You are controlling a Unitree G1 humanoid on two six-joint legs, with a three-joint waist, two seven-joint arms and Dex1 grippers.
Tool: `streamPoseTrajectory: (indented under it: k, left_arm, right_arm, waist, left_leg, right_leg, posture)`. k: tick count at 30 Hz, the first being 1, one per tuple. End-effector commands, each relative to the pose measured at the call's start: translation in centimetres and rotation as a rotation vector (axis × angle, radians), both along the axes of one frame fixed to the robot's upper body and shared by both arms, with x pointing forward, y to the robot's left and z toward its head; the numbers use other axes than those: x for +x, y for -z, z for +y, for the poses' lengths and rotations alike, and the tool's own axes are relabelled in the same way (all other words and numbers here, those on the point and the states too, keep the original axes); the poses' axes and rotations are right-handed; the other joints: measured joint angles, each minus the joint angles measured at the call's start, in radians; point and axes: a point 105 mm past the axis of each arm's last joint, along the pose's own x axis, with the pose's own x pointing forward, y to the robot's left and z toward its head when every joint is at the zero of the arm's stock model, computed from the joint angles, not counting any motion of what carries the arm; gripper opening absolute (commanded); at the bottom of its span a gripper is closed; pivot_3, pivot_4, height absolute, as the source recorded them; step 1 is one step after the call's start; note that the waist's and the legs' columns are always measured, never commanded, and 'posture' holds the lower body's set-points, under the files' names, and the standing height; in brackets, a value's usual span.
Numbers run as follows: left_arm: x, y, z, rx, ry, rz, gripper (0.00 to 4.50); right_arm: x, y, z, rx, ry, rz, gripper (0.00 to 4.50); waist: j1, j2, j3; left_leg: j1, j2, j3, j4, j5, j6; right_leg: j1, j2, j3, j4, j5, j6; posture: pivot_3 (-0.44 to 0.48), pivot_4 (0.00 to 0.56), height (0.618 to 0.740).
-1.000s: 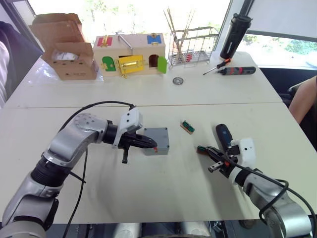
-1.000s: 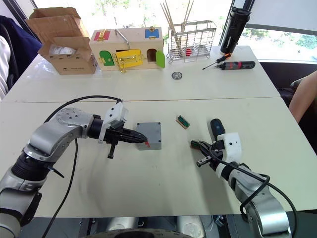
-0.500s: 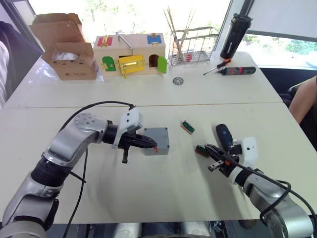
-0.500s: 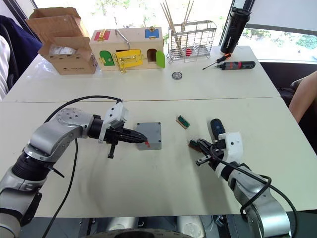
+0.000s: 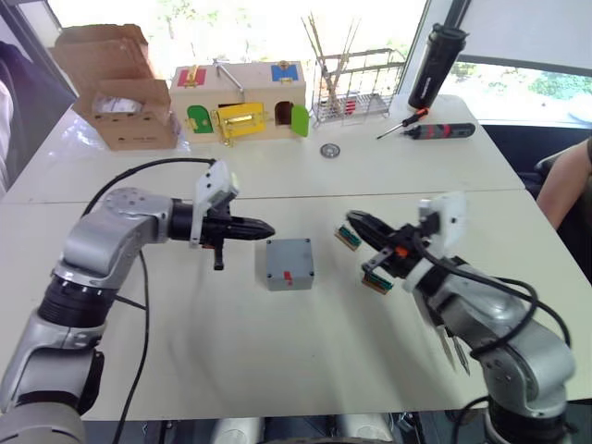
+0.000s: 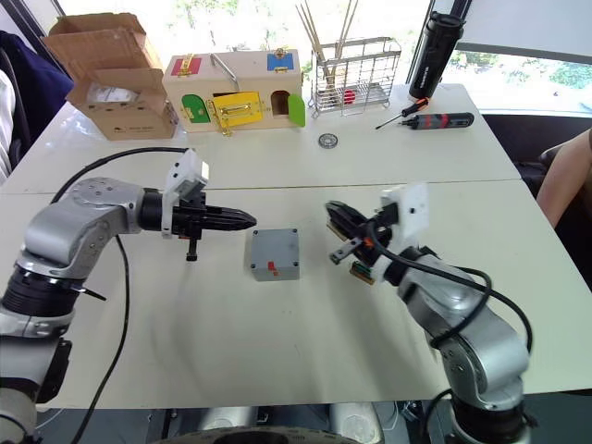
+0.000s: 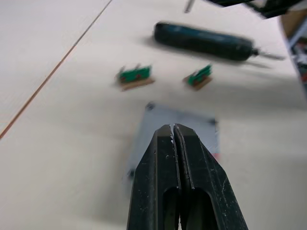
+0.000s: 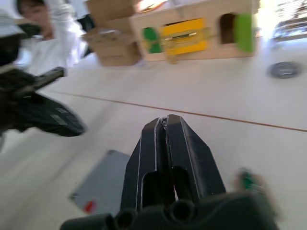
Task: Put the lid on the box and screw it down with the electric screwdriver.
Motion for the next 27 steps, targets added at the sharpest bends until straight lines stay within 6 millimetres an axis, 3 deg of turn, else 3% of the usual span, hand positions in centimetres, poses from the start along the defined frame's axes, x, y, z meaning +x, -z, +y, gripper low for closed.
streamPoseTrajectory:
  k: [1,6,27]
  left_arm:
    - [-0.1,-0.8,1.0,0.001,-0.032,-0.049,0.0]
    - [-0.9,-0.5,1.3,-0.005,-0.053,-0.041,0.0]
    - [-1.2,-0.1,0.5,-0.009,-0.045,-0.024,0.0]
  right_arm:
    - [1.0,0.7,1.7,0.006,-0.05,0.009,0.04]
    - [1.5,1.7,2.5,-0.009,-0.09,0.011,0.04]
    - [2.7,3.8,1.7,-0.045,-0.059,0.035,0.04]
  waist:
    - [0.003,0.0,0.0]
    - [0.006,0.0,0.0]
    - [0.002,0.0,0.0]
  left_leg:
    - [0.0,0.0,0.0,0.0,0.0,0.0]
    - [-0.001,-0.001,0.0,0.002,0.0,0.0]
    - [-0.001,-0.001,0.0,0.002,0.0,0.0]
  right_leg:
    - [0.0,0.0,0.0,0.0,0.0,0.0]
    - [0.0,-0.001,0.0,0.0,0.0,0.0]
    - [0.0,-0.001,0.0,0.001,0.0,0.0]
  posture:
    - [0.0,0.15,0.74]
    - [0.0,0.15,0.74]
    - [0.0,0.15,0.74]
